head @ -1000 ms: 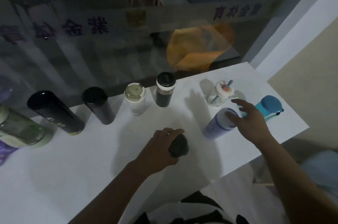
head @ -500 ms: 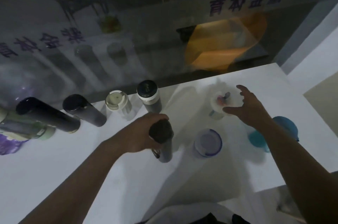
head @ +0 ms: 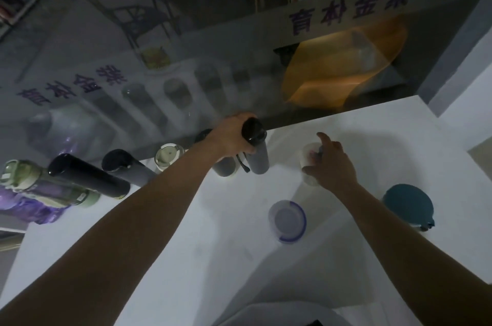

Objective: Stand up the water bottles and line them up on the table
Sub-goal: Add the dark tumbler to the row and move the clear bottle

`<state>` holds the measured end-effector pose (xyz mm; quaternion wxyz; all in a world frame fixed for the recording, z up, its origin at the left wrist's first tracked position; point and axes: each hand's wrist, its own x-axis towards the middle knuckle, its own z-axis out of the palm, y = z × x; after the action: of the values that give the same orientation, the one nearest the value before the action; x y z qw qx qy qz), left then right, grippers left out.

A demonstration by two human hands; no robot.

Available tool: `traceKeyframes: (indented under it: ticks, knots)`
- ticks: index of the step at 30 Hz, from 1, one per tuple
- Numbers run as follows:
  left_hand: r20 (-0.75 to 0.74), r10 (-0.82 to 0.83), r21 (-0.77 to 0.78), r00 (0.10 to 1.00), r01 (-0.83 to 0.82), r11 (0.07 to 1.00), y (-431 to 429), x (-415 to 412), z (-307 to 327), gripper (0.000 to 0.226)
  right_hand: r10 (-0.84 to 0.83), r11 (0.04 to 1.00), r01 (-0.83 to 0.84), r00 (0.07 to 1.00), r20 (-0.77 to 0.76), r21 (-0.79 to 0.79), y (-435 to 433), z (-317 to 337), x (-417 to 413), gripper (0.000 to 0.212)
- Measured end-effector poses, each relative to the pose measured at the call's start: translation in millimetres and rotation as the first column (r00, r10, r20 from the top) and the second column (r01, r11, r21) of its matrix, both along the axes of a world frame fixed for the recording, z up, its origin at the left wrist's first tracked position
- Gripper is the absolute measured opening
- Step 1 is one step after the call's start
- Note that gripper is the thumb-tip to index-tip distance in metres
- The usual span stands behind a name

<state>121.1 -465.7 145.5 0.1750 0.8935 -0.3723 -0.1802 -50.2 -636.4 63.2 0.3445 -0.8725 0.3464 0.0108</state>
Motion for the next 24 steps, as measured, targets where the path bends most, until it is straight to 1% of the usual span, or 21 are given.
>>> traceKeyframes:
  ticks: [3, 5, 11, 14, 19, 24]
  knots:
    - [0.047, -0.008, 0.047, 0.999, 0.006, 0.999, -12.7, 5.1, -11.9, 0.073, -0.003, 1.0, 0.003, 1.0, 0.014, -0.015, -4.5, -4.1, -1.7, 0.098]
    - [0.033, -0.005, 0.057, 0.999, 0.004, 0.998, -18.0, 6.0, -18.4, 0.077, -0.006, 1.0, 0.006, 1.0, 0.024, -0.022, -5.7, -6.6, -2.8, 0.099]
    - [-0.003, 0.006, 0.041, 1.0, -0.006, 0.999, -32.7, 7.5, -27.8, 0.076, -0.035, 0.999, 0.037, 0.997, 0.073, -0.02, -4.1, -13.1, -5.7, 0.1]
    - [-0.011, -0.009, 0.05, 1.0, 0.009, 0.999, -36.4, 9.5, -31.2, 0.078, -0.043, 0.999, 0.045, 0.997, 0.063, -0.024, -5.2, -14.2, -5.6, 0.1]
    - [-0.021, -0.001, 0.031, 1.0, 0.001, 1.0, -34.7, 11.2, -36.5, 0.074, -0.027, 0.999, 0.028, 0.999, 0.039, -0.037, -7.4, -16.4, -1.7, 0.105]
    - [0.006, -0.056, 0.01, 0.998, 0.056, 0.998, -30.1, 9.7, -41.1, 0.073, -0.016, 1.0, 0.016, 1.0, -0.022, -0.016, -7.3, -11.4, 3.3, 0.113]
